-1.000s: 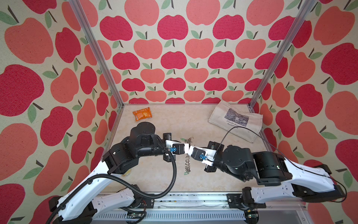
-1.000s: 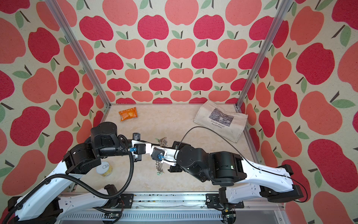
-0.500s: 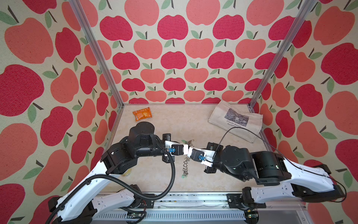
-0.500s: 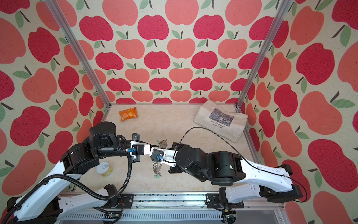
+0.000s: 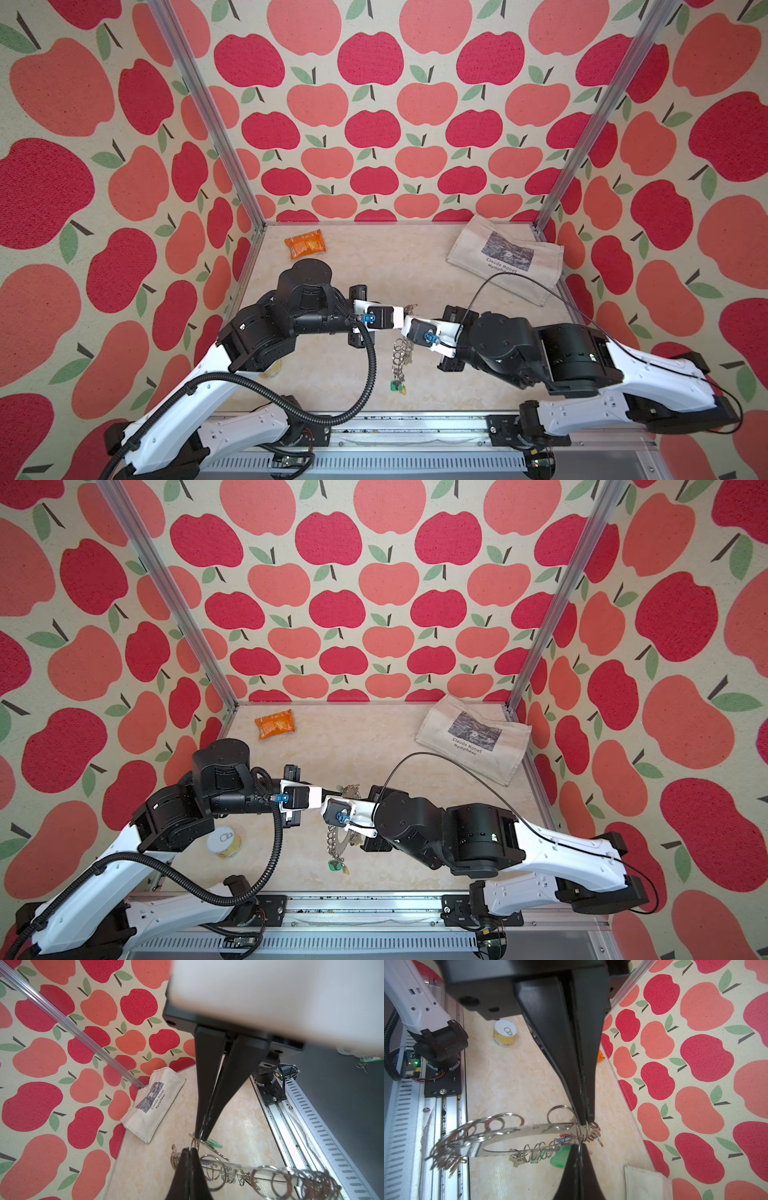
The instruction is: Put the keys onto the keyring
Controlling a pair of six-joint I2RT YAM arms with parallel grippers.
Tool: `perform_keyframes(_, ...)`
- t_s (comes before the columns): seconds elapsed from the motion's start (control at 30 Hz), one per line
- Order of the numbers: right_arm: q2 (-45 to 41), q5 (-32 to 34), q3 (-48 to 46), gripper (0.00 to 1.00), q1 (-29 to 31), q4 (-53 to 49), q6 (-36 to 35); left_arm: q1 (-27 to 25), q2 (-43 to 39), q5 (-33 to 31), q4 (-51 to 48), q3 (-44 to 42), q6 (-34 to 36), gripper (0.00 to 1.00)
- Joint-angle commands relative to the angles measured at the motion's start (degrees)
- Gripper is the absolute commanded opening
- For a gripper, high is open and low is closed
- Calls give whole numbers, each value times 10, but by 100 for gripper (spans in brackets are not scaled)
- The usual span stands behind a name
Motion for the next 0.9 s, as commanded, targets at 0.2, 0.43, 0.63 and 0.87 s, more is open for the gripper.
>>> perform_keyframes(0.2, -17, -39, -25, 0, 2, 3, 21, 31, -32, 52, 146, -9, -68, 0)
perform_keyframes(0.43, -46, -85, -68, 0, -13, 63, 32, 56, -49, 95, 242, -51, -135, 0)
perform_keyframes(0.63, -59, -124, -99, 0, -22, 117, 40, 67, -54, 124, 317, -85, -186, 0)
perform_keyframes(0.87, -85, -116, -95, 13, -25, 120, 47, 75, -61, 152, 353, -111, -211, 0)
